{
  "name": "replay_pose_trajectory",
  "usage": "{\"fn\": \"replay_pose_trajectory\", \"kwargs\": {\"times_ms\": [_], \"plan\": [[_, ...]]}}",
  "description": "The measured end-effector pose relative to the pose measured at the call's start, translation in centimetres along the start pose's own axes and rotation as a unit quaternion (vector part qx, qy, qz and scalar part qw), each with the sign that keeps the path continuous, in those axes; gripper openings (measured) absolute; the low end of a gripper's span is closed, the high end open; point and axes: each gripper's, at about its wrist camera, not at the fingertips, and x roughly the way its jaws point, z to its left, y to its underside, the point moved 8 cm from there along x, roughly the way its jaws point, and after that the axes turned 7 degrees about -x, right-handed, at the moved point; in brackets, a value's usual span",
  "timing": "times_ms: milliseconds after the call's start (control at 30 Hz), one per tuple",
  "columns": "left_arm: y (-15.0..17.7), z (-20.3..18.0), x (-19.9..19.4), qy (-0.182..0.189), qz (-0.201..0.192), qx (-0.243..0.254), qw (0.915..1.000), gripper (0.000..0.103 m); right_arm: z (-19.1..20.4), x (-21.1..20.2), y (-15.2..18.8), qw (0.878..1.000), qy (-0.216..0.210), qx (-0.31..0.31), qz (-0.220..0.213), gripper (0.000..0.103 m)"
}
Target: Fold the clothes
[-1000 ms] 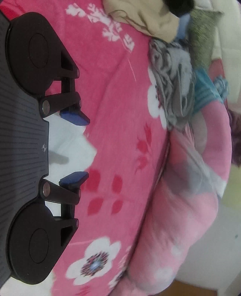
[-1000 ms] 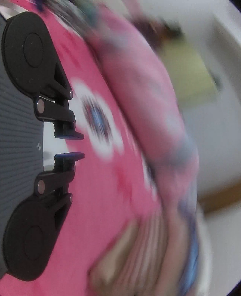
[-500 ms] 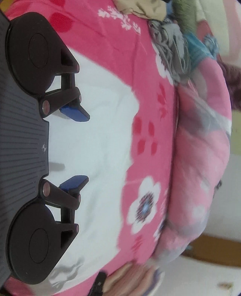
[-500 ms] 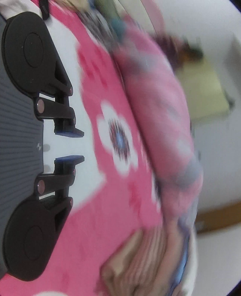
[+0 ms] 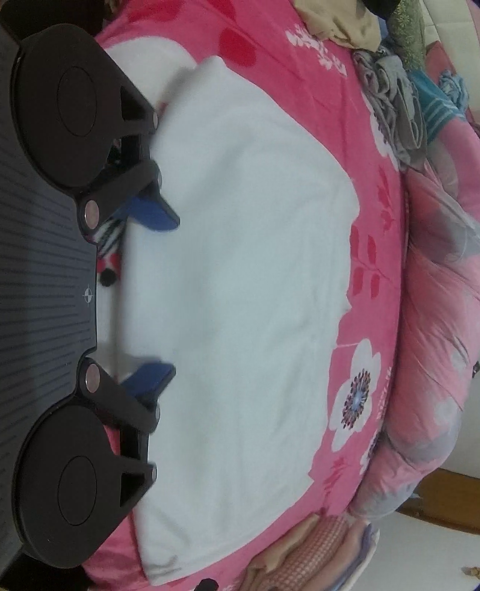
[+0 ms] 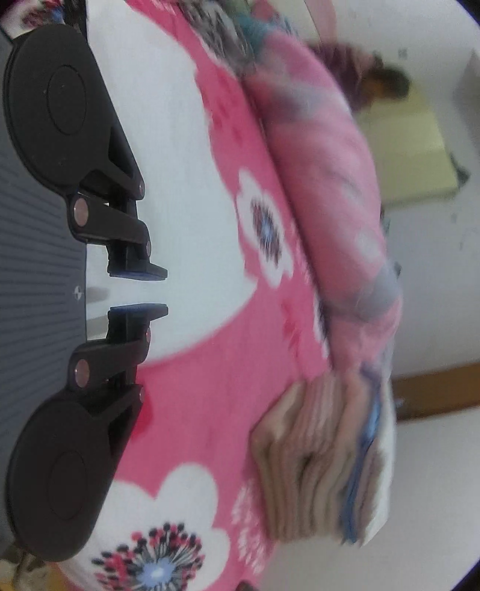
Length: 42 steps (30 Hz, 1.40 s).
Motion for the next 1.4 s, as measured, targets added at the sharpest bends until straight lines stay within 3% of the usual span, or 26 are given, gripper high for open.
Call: {"fn": "replay_pose_trajectory", "kwargs": {"times_ms": [167,267,367,500,567,700,1200,1400], "plan": [[1.3,0.3,-0.9,-0.01,0.009,-0.002,0.9999,0.097,1.9,-2.1,1.5,0.999,-0.036,0.011,0.026,0.017],[1.8,0.9,-1.4,-0.024,0.014,-0.005,0.9996,0.099,2.4,-2.6,1.4,0.998,-0.041,0.025,0.033,0.027],[1.9,1.7,-2.0,-0.036,0.01,-0.021,0.9991,0.099,2.4,-3.2,0.8,0.998,-0.044,0.038,0.032,0.044],[2.1,2.4,-2.7,-0.046,0.005,-0.035,0.9983,0.099,3.0,-3.4,0.6,0.998,-0.039,0.028,0.032,0.074],[2.1,2.4,-3.1,-0.05,0.0,-0.034,0.9982,0.099,3.5,-3.7,0.7,0.999,-0.033,0.013,0.03,0.079],[2.3,2.5,-3.8,-0.056,-0.009,-0.024,0.9981,0.1,4.6,-4.0,0.9,0.999,-0.024,0.002,0.028,0.101],[2.8,2.9,-4.1,-0.072,-0.012,-0.016,0.9972,0.1,6.5,-4.4,1.3,0.999,-0.015,-0.036,0.016,0.103],[2.6,2.7,-4.7,-0.051,-0.033,-0.006,0.9981,0.103,7.0,-5.0,1.0,0.998,-0.015,-0.052,-0.007,0.103]]}}
